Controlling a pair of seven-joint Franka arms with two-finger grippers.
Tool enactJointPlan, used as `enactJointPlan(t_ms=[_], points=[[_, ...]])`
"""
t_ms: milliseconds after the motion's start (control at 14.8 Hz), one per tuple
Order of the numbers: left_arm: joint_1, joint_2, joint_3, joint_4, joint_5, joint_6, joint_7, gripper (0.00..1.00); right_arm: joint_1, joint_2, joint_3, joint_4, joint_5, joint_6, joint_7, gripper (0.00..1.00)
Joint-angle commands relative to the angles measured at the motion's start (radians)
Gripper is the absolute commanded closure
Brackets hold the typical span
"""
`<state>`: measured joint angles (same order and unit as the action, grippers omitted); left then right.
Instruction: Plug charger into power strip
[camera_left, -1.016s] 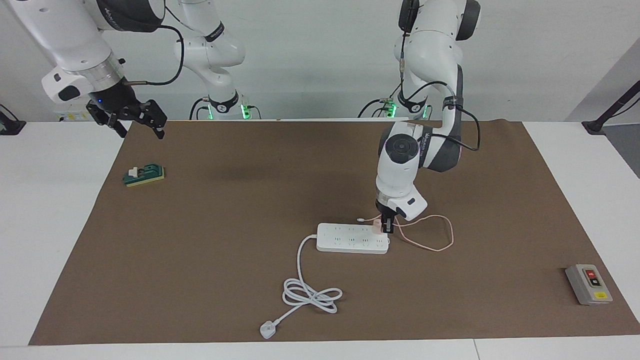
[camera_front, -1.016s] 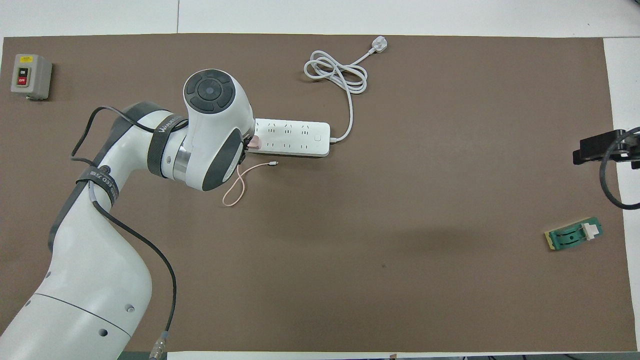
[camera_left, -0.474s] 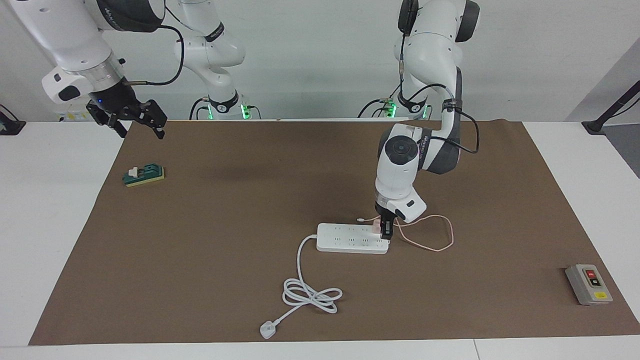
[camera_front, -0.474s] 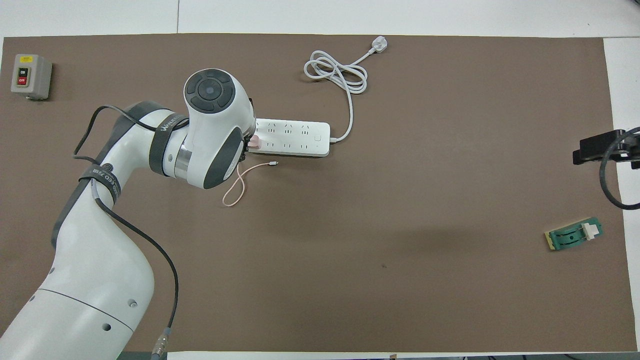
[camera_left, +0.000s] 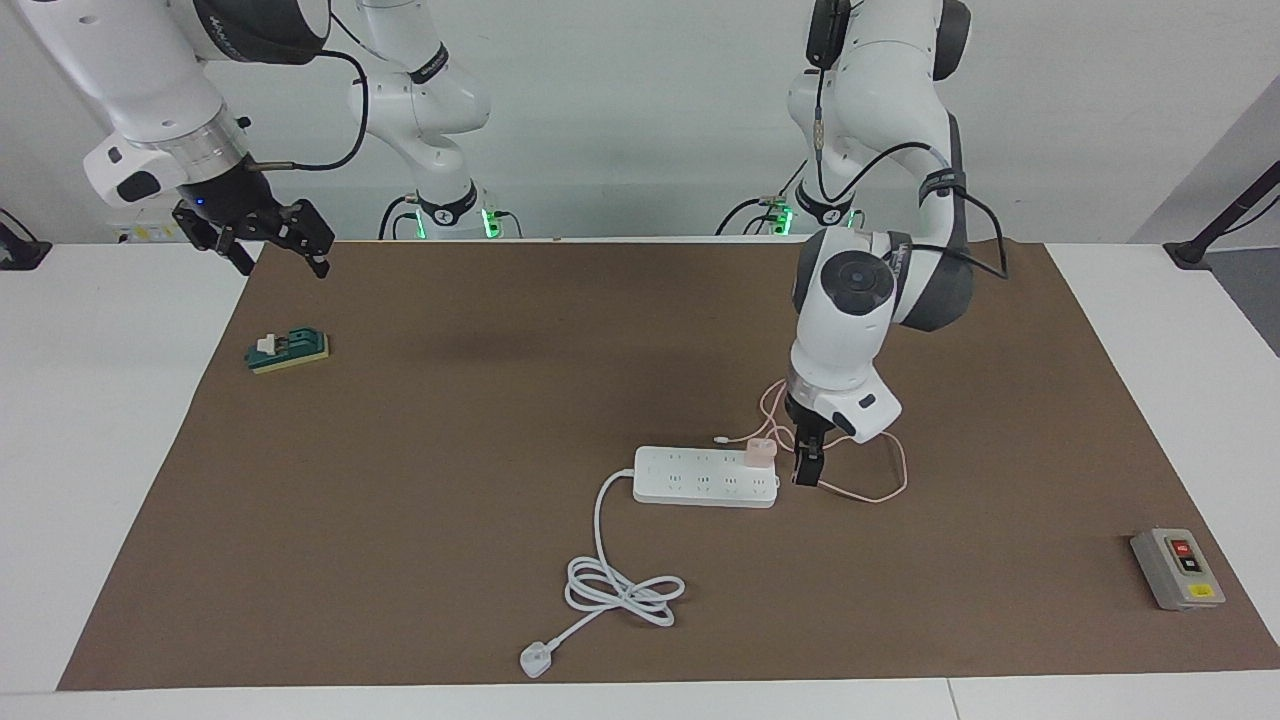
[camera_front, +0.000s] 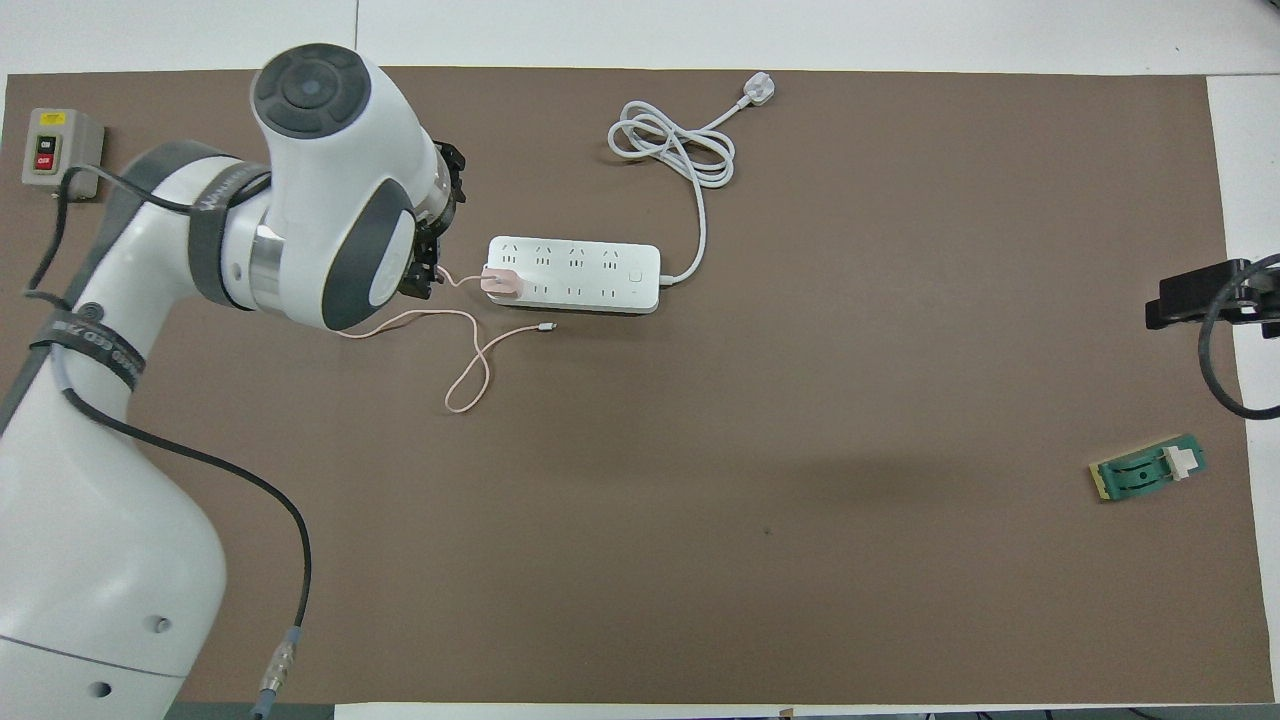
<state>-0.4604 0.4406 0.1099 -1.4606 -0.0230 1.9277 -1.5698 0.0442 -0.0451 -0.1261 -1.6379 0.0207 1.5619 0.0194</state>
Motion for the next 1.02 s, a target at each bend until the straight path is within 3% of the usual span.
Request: enactJointPlan(t_ms=[0,542,610,948], points=[[0.058,-0.106,0.001,0.008,-0.035,-0.131,0.271,0.00,-0.021,-0.010,0.019,-0.005,-0.012,-0.002,-0.021,0.00],[0.167,-0.227,0.005,0.092,-0.023,-0.429,0.912,0.00,-0.021,-0.010,0.019,-0.005,-0.012,-0.002,-0.021,0.00],[0.246,-0.268,0.002,0.092,-0.003,-0.465,1.282,0.00,-0.021,-0.010,0.019,-0.005,-0.012,-0.002,-0.021,0.00],[0.279,-0.296,0.005,0.089,0.118,-0.467,1.466,0.00,-0.021,-0.010,0.019,-0.005,-0.012,-0.002,-0.021,0.00]])
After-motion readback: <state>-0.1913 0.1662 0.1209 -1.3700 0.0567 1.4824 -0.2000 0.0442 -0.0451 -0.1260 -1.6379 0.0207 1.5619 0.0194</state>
